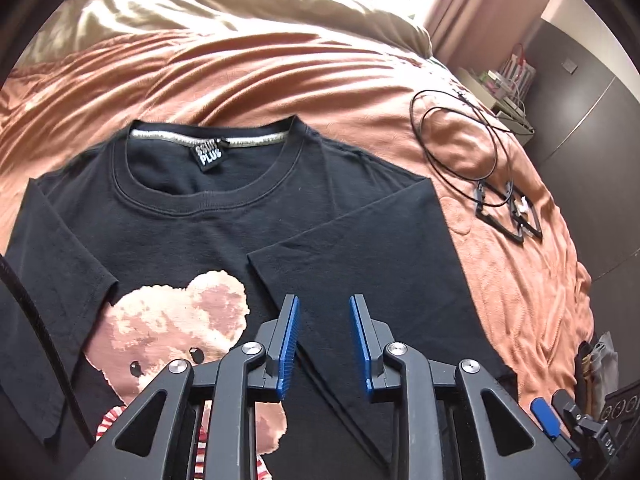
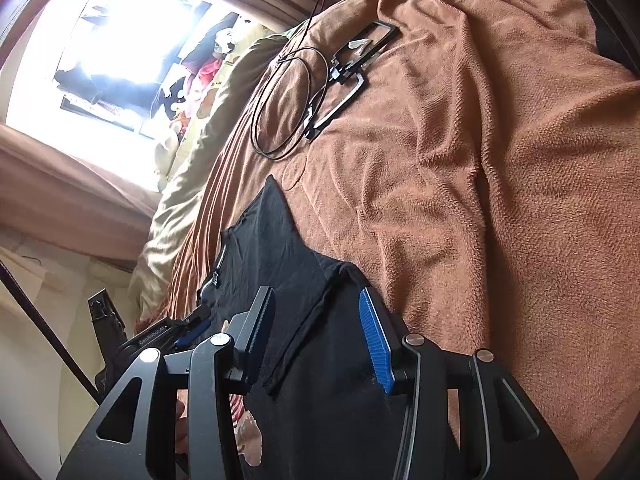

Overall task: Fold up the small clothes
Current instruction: 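Raise both open tools above the side-folded black shirt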

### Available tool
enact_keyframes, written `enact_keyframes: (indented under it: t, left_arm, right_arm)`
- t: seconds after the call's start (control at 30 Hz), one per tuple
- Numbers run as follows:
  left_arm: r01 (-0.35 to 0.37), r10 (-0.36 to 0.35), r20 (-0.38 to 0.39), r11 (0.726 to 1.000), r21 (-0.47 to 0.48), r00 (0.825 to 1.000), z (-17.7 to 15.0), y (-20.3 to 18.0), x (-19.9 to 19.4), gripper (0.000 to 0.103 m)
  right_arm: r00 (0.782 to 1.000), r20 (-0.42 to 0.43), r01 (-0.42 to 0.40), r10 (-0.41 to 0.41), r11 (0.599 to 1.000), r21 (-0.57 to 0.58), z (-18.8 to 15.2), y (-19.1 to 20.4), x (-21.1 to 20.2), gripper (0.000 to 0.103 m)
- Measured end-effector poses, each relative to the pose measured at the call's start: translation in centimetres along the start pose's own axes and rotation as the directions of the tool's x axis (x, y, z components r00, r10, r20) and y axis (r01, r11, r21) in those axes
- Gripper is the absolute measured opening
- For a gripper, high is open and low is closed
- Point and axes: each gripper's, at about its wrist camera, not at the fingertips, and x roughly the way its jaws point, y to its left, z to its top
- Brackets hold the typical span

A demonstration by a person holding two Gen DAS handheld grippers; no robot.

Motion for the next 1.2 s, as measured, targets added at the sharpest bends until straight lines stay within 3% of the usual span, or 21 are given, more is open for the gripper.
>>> enact_keyframes:
  t: [0.27, 0.43, 0.57, 0.6, 0.63, 0.67, 0.73, 0.83, 0.93, 1.1, 1.2]
  left_arm:
    - [0.019, -0.019, -0.017, 1.000, 0.001, 1.000, -0.3, 0.7, 2.4, 0.027]
    - [-0.023, 0.023, -0.025, 0.999, -0.022, 0.999, -0.6, 2.3, 3.8, 0.027]
    - [0.016, -0.016, -0.016, 0.999, -0.031, 1.000, -0.9, 3.6, 3.6, 0.027]
    - [0.010, -0.010, -0.016, 1.000, -0.024, 1.000, -0.9, 3.7, 3.4, 0.027]
    - [0.006, -0.006, -0.019, 1.000, -0.017, 1.000, -0.9, 3.8, 3.2, 0.027]
    - [-0.001, 0.001, -0.020, 1.000, -0.015, 1.000, -0.9, 4.0, 3.0, 0.027]
    - [-0.033, 0.033, -0.016, 0.999, -0.017, 0.999, -0.8, 4.4, 2.3, 0.027]
    - [-0.016, 0.015, -0.005, 0.999, -0.030, 1.000, -1.0, 5.0, 0.7, 0.027]
    - [-0.020, 0.020, -0.003, 1.000, -0.013, 1.000, -1.5, 4.9, -1.2, 0.027]
    - [-0.004, 0.004, 0.030, 1.000, 0.010, 1.000, -2.1, 4.8, -5.9, 0.027]
    - [-0.008, 0.007, 0.055, 1.000, 0.020, 0.998, -2.3, 4.9, -9.3, 0.027]
  right_arm:
    - [1.000, 0.002, -0.006, 0.006, 0.999, -0.040, 0.4, 1.1, 2.1, 0.042]
    - [0.999, -0.031, -0.030, 0.028, 0.998, -0.046, 0.0, 1.3, 4.5, 0.033]
    - [0.999, -0.030, 0.010, -0.012, 0.998, -0.064, -0.2, 1.1, 6.3, 0.030]
    - [0.998, -0.023, 0.058, -0.060, 0.996, -0.073, -0.3, 0.8, 6.5, 0.026]
    - [0.996, -0.018, 0.081, -0.082, 0.995, -0.063, -0.2, 0.4, 6.6, 0.010]
    - [0.997, -0.017, 0.078, -0.079, 0.996, -0.032, -0.2, 0.0, 6.5, 0.006]
    - [0.998, -0.011, 0.069, -0.069, 0.998, 0.002, -0.1, 0.0, 6.1, 0.006]
    - [0.990, 0.014, 0.143, -0.142, 0.988, -0.064, -0.3, 1.6, 5.1, 0.007]
    - [0.997, -0.011, 0.079, -0.080, 0.996, -0.035, -0.2, 2.5, 3.7, 0.007]
    - [0.998, -0.010, 0.055, -0.056, 0.995, -0.080, -0.3, 4.3, 0.0, 0.009]
    - [0.996, -0.002, 0.084, -0.085, 0.988, -0.129, -0.5, 5.7, -2.2, 0.010]
